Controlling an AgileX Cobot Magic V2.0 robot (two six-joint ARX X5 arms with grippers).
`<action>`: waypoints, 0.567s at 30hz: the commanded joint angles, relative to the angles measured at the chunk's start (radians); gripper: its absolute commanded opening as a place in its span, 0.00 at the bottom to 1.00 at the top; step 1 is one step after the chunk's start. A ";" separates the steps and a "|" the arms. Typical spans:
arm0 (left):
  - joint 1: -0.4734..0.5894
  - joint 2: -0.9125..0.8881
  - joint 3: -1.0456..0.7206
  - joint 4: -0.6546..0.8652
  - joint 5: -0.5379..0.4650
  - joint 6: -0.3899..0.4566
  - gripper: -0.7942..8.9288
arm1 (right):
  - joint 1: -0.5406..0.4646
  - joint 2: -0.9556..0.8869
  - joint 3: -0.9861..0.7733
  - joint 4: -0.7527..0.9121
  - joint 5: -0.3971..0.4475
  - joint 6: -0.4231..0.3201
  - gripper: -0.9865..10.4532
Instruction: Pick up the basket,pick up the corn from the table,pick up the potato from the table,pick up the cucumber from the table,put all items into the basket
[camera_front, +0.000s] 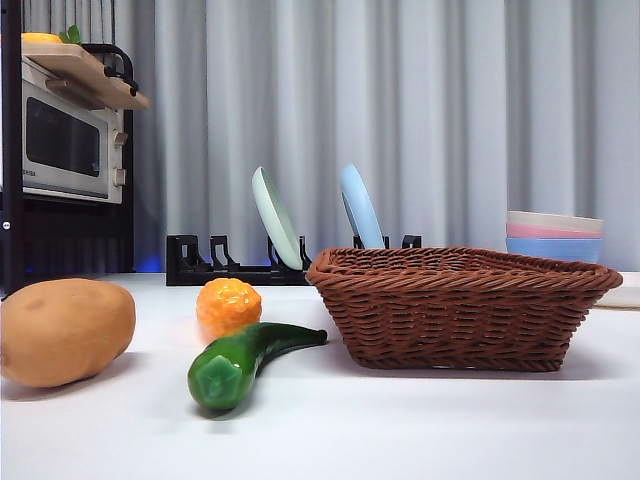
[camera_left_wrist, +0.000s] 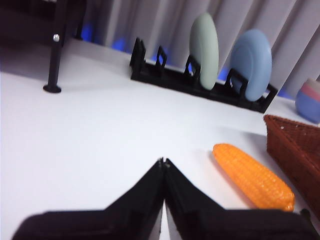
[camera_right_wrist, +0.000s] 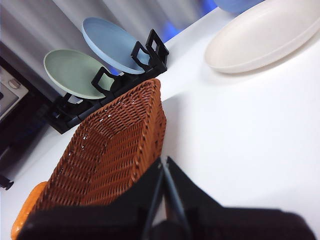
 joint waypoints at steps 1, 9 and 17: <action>0.001 0.015 0.053 -0.022 0.006 -0.002 0.08 | 0.002 0.064 0.059 0.013 0.003 -0.044 0.08; 0.001 0.166 0.242 -0.103 0.013 0.065 0.08 | 0.002 0.350 0.267 -0.001 -0.005 -0.158 0.08; 0.001 0.437 0.459 -0.160 0.068 0.167 0.08 | 0.002 0.640 0.509 -0.078 -0.011 -0.270 0.08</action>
